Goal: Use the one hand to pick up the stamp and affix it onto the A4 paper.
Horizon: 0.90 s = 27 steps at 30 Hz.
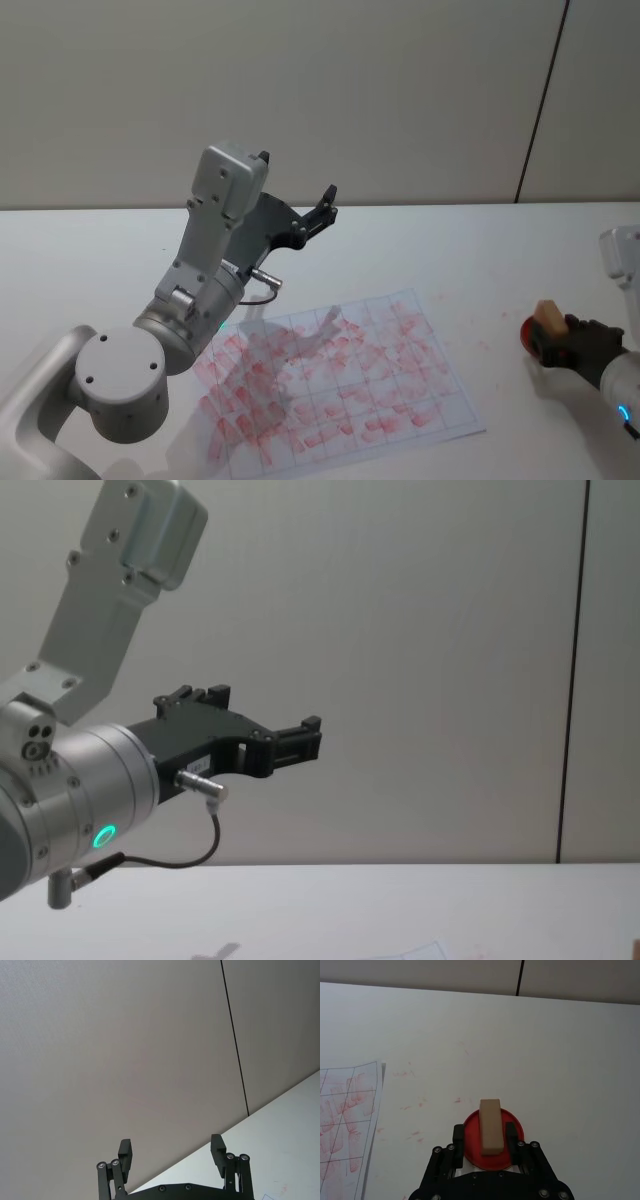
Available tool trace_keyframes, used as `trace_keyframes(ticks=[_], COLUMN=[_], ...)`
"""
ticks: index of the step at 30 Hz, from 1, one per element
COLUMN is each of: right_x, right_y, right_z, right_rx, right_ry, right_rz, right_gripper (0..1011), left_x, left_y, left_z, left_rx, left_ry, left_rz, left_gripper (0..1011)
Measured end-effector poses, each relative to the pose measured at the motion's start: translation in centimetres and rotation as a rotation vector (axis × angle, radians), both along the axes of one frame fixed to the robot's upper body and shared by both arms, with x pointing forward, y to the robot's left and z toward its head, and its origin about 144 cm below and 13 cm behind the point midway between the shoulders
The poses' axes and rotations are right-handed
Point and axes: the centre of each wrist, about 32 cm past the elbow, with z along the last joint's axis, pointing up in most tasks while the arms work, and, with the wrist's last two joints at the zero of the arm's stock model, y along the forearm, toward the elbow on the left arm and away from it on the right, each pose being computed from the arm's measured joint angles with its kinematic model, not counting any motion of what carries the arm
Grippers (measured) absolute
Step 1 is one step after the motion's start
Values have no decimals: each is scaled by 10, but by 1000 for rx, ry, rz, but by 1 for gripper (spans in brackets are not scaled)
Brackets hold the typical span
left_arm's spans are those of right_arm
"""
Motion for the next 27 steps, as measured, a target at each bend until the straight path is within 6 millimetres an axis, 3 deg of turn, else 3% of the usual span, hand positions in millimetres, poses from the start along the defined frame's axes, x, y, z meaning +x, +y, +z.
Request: trace_keyframes(ticks=[15,20,27], right_x=[-7,-11,-17], right_y=[-2,-3,-4], right_z=[-1,1,5], right_rx=[-5,-12,-23], right_ry=[-101,-167,-261], right_rz=[11,17,26], right_gripper=[910,1001,1001], left_x=[0,0,0], left_y=[0,0,0], left_z=[0,0,0], left_rx=[0,0,0], left_ry=[0,0,0], left_rz=[0,0,0], left_gripper=[1001,1001,1001])
